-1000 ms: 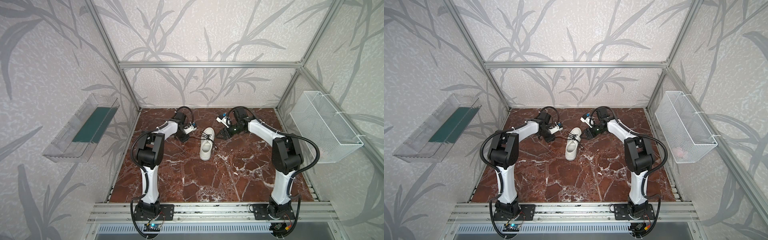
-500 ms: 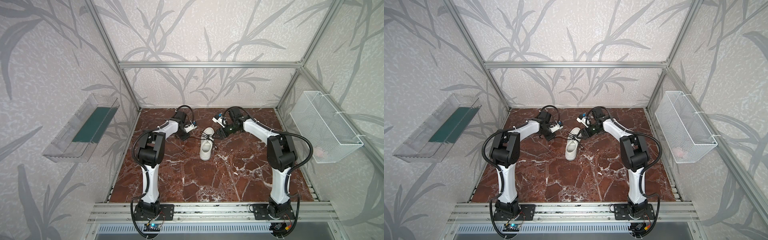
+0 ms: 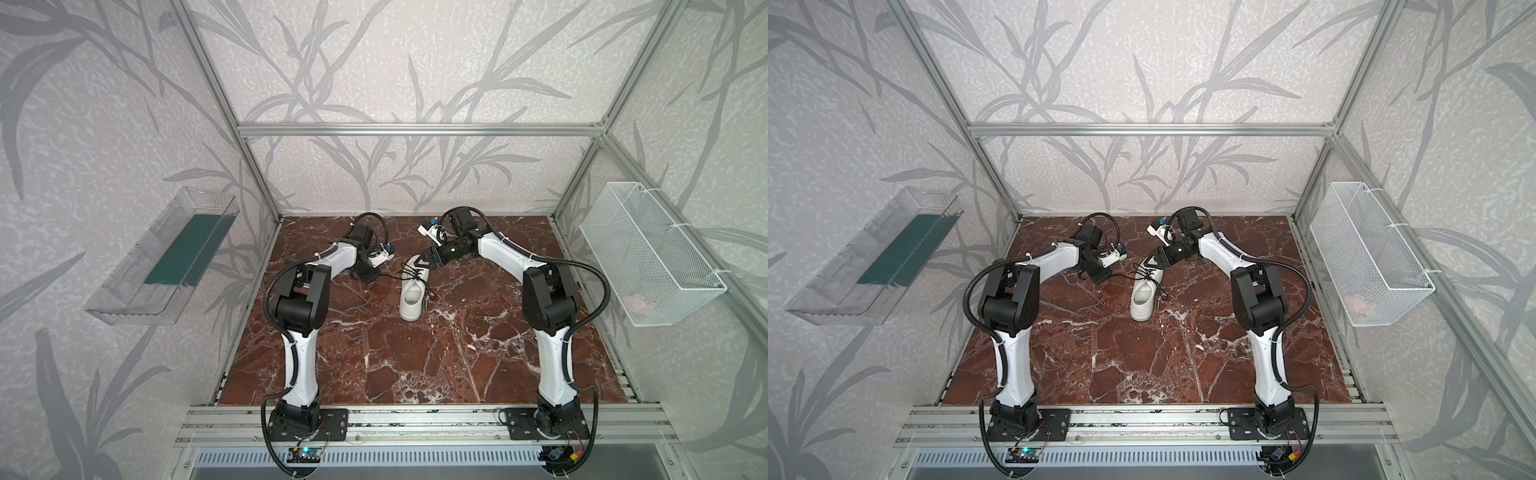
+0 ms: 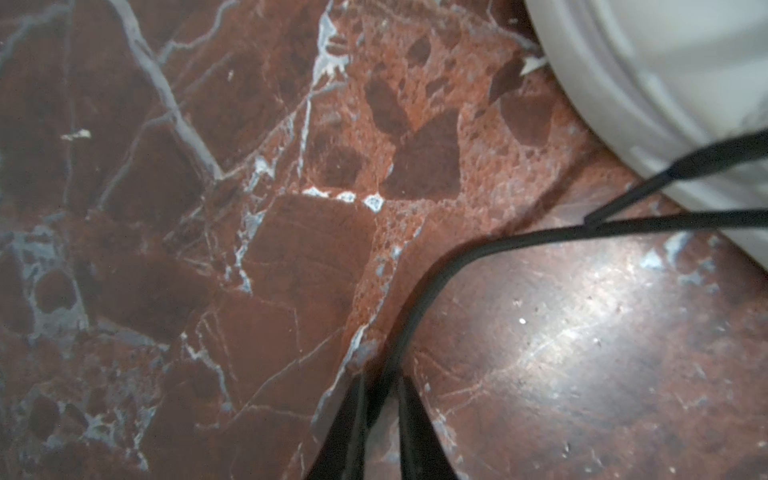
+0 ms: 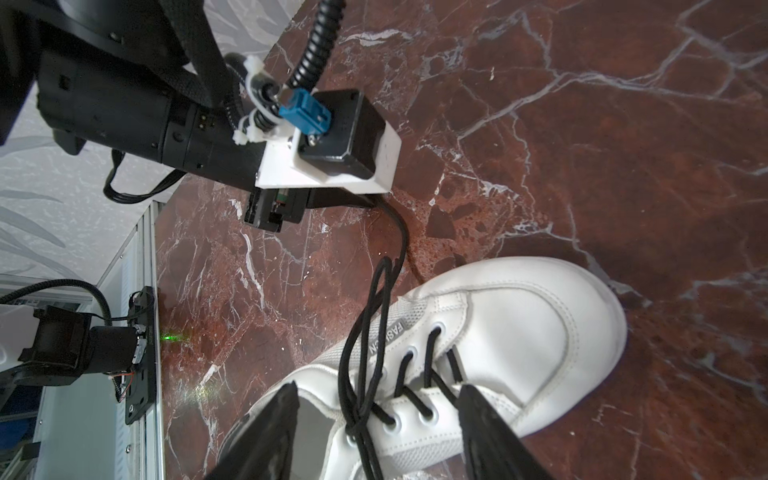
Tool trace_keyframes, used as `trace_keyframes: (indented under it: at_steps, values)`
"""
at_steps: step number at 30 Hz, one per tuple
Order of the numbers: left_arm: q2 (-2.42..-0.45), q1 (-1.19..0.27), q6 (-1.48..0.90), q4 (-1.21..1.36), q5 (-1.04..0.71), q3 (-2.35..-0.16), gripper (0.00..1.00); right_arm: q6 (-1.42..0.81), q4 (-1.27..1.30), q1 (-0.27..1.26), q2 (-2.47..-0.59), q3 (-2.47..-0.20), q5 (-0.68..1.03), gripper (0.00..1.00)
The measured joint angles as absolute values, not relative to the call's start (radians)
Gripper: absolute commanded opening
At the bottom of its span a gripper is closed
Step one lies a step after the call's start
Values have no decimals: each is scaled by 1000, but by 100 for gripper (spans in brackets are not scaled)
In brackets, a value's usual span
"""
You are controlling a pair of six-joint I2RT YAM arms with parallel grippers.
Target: Tie the shoes
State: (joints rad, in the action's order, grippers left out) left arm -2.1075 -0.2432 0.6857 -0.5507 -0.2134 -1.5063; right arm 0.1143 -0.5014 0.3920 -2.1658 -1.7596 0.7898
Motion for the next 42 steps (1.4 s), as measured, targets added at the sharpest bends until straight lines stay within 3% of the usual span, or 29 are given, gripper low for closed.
trace_keyframes:
  at_steps: [12, 22, 33, 42]
  values:
    - [-2112, -241, 696, -622, -238, -1546, 0, 66, -480, 413, -2247, -1862, 852, 56]
    - [-2202, -226, 651, -692, -268, -1758, 0, -65, -458, 420, -2419, -1967, 963, 54]
    - [-2273, -225, 609, -741, -273, -1821, 0, -134, -387, 444, -2415, -1897, 1115, 53]
    - [-2313, -226, 532, -744, -432, -1977, 0, -115, -386, 446, -2283, -1775, 1165, 55]
